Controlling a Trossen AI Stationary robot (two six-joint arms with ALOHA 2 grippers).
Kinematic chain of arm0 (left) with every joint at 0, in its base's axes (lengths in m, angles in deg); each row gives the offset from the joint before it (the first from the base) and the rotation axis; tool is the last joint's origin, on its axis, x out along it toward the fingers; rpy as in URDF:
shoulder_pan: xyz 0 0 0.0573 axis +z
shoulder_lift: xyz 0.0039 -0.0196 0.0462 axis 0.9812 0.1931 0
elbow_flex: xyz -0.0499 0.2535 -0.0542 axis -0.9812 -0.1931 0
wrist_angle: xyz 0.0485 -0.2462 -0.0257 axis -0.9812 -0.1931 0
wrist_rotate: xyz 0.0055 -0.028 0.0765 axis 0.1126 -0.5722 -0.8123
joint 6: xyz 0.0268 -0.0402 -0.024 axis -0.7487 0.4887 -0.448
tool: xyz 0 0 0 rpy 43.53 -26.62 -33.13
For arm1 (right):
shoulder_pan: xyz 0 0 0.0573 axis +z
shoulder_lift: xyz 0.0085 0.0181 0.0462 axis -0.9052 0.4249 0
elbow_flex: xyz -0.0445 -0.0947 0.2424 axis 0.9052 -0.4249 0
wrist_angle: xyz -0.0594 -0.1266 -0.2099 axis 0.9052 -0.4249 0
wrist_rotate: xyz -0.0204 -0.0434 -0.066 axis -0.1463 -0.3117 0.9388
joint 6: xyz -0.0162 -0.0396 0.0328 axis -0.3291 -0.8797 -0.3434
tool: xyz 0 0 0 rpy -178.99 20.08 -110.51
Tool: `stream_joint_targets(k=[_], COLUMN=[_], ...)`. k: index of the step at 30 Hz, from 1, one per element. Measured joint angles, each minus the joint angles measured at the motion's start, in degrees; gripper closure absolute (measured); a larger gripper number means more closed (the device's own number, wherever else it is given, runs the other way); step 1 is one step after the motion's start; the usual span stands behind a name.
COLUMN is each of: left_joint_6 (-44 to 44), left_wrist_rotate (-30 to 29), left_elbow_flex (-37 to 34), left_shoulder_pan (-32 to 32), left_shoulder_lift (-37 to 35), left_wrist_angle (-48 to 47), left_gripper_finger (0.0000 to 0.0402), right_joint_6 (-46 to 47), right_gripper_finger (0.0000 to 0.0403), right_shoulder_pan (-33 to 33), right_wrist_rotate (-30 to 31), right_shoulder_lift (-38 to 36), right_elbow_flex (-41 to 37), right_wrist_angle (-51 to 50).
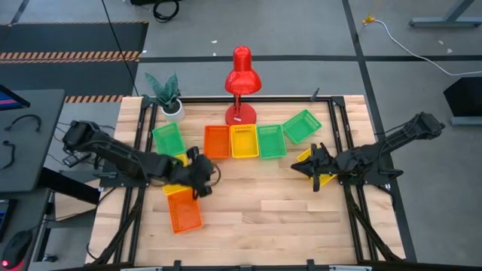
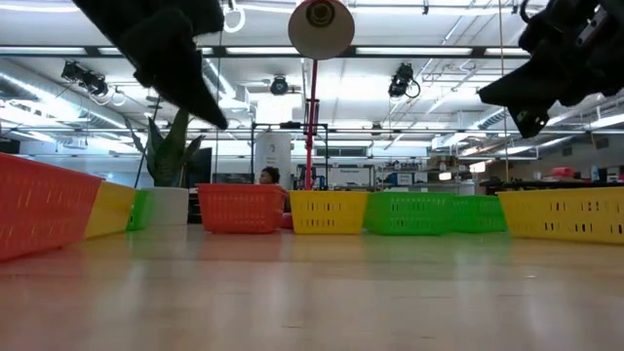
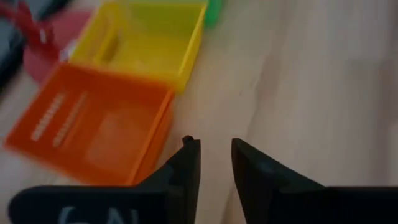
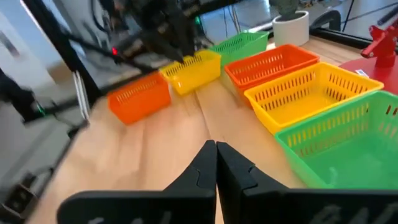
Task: Stack baskets by color
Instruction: Stack the right yellow bin on top of the middle yellow bin
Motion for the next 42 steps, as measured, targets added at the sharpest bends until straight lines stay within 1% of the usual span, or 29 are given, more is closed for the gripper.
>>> stream_joint_targets(k=[2,4,7,10,12,15,17,20,23,27,30,34,36,39,42], left_joint_6=[-0.01,-1.34,-3.87,-6.47,-8.19,-9.22,-8.84,-8.36,-8.36,-9.24,-9.48,-9.89,-9.86,-9.85,-9.85], left_wrist_rotate=[-3.61,-6.22,-8.77,-9.62,-9.77,-9.81,-9.97,-9.98,-10.02,-10.01,-10.01,-10.01,-10.01,-10.01,-10.01], left_elbow_flex=[0.0,0.0,0.0,-0.01,0.0,-0.01,-0.02,0.0,-0.02,-0.02,-0.02,-0.02,-0.02,-0.02,-0.02], left_shoulder_pan=[-3.02,-5.45,-8.17,-9.93,-10.53,-10.81,-10.81,-10.54,-10.3,-10.08,-10.08,-10.11,-10.11,-10.12,-10.13], left_shoulder_lift=[1.58,3.3,6.08,8.89,10.91,13.36,14.59,15.94,16.11,16.31,16.31,16.31,16.31,16.31,16.31], left_wrist_angle=[4.43,10.06,18.04,24.96,28.83,31.54,31.9,32.12,32.6,32.85,32.96,32.96,32.99,32.98,32.98], left_gripper_finger=[0.0321,0.033,0.0341,0.035,0.0355,0.0358,0.0358,0.0357,0.0359,0.0362,0.0361,0.0365,0.0368,0.0371,0.0371], right_joint_6=[-1.15,-1.82,-1.62,0.19,0.66,-0.49,-0.57,-0.63,-1.15,-1.77,-1.85,-4.95,-7.63,-10.18,-11.68], right_gripper_finger=[0.04,0.0401,0.0401,0.0401,0.0401,0.04,0.04,0.0399,0.0395,0.0375,0.0345,0.0293,0.0273,0.0261,0.0266], right_shoulder_pan=[0.3,0.94,2.52,4.56,5.9,7.48,8.16,8.53,8.53,7.75,7.05,6.91,7.05,7.4,8.0], right_wrist_rotate=[-0.04,-0.02,-0.15,-1.91,-5.11,-13.68,-18.68,-23.71,-25.48,-21.92,-21.1,-21.0,-21.07,-21.2,-21.36], right_shoulder_lift=[2.48,4.87,8.97,13.47,16.31,20.6,23.39,27.57,31.61,37.49,41.53,46.25,48.62,51.63,53.91], right_elbow_flex=[3.22,7.32,14.85,22.91,27.65,34.06,37.44,40.87,41.44,41.42,41.42,41.42,41.44,41.44,41.44], right_wrist_angle=[-3.82,-10.35,-24.1,-37.58,-45.4,-55.79,-63.17,-71.37,-76.43,-84.65,-88.22,-88.32,-87.59,-86.29,-85.52])
